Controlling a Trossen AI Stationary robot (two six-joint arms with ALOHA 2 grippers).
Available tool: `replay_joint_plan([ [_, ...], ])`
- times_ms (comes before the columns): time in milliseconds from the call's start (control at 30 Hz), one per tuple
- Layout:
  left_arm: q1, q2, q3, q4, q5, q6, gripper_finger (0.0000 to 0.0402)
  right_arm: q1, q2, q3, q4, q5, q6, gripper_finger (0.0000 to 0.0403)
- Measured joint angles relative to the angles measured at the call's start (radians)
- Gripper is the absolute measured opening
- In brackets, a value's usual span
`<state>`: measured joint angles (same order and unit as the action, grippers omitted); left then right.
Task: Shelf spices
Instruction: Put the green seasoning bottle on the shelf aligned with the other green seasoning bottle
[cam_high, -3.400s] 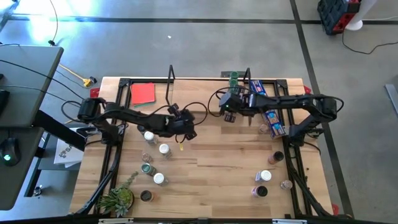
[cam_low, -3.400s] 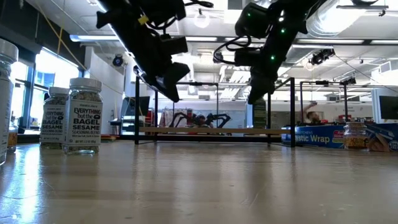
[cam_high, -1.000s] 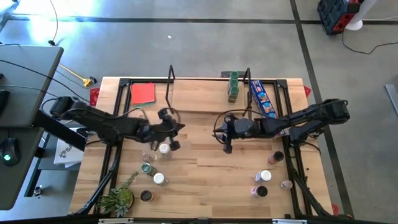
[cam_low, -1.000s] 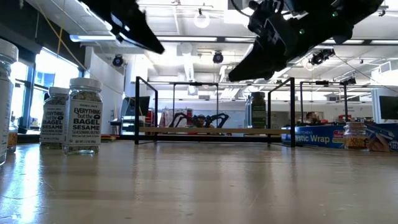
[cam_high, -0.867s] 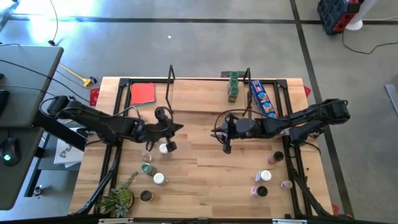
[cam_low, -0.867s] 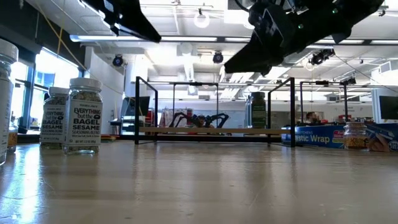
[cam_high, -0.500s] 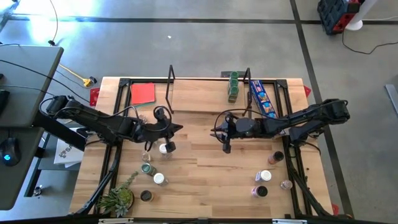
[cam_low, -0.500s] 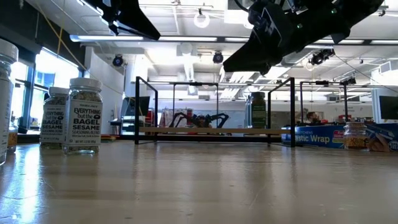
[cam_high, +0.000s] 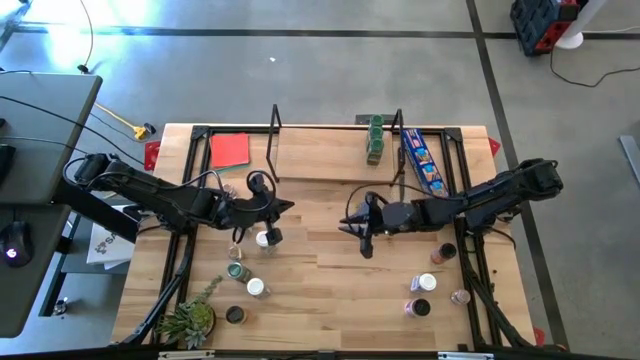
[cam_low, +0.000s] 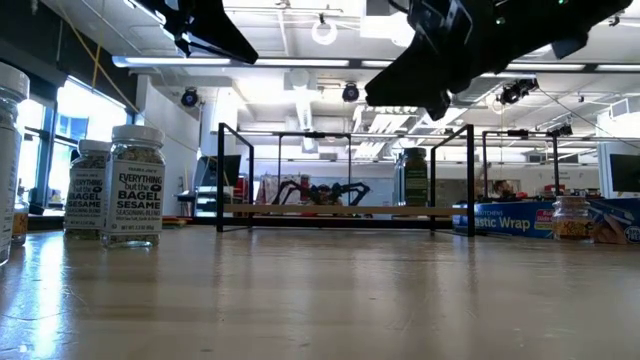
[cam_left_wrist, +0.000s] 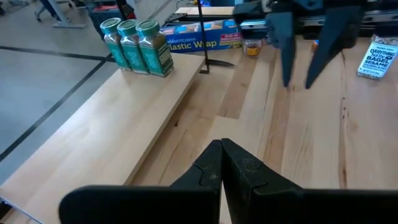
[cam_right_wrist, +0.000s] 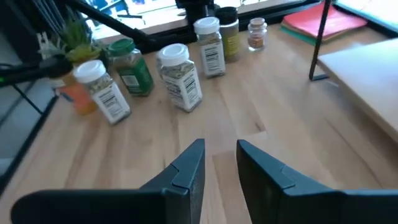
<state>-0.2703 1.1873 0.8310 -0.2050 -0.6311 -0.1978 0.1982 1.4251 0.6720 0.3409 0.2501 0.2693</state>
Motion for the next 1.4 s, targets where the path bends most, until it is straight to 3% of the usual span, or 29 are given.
replay_joint_plan([
  [167, 0.000, 0.000, 0.000, 0.000, 0.000, 0.000, 0.0001, 0.053, 0.002, 0.000, 0.000, 0.131, 0.022, 0.0087],
  [667, 0.000, 0.000, 0.000, 0.005, -0.001, -0.035, 0.0001, 0.131, 0.002, 0.000, 0.001, 0.175, 0.126, 0.0087],
  [867, 0.002, 0.000, 0.000, 0.100, 0.000, -0.017, 0.0001, 0.156, 0.002, 0.000, 0.001, 0.224, 0.144, 0.0087],
  [933, 0.002, -0.002, 0.000, 0.129, 0.033, -0.004, 0.0001, 0.165, 0.002, 0.000, 0.001, 0.224, 0.149, 0.0087],
  [1033, -0.009, -0.011, 0.026, 0.101, 0.198, 0.117, 0.0001, 0.174, 0.002, 0.000, 0.001, 0.226, 0.149, 0.0087],
  [1100, -0.038, -0.015, 0.066, 0.024, 0.284, 0.191, 0.0001, 0.178, 0.002, 0.000, 0.000, 0.228, 0.149, 0.0087],
  [1167, -0.074, -0.015, 0.131, -0.112, 0.305, 0.213, 0.0001, 0.178, 0.002, 0.001, 0.001, 0.228, 0.147, 0.0087],
  [1400, -0.225, 0.024, 0.346, -0.786, 0.318, -0.131, 0.0051, 0.177, 0.002, 0.001, 0.000, 0.236, 0.129, 0.0087],
])
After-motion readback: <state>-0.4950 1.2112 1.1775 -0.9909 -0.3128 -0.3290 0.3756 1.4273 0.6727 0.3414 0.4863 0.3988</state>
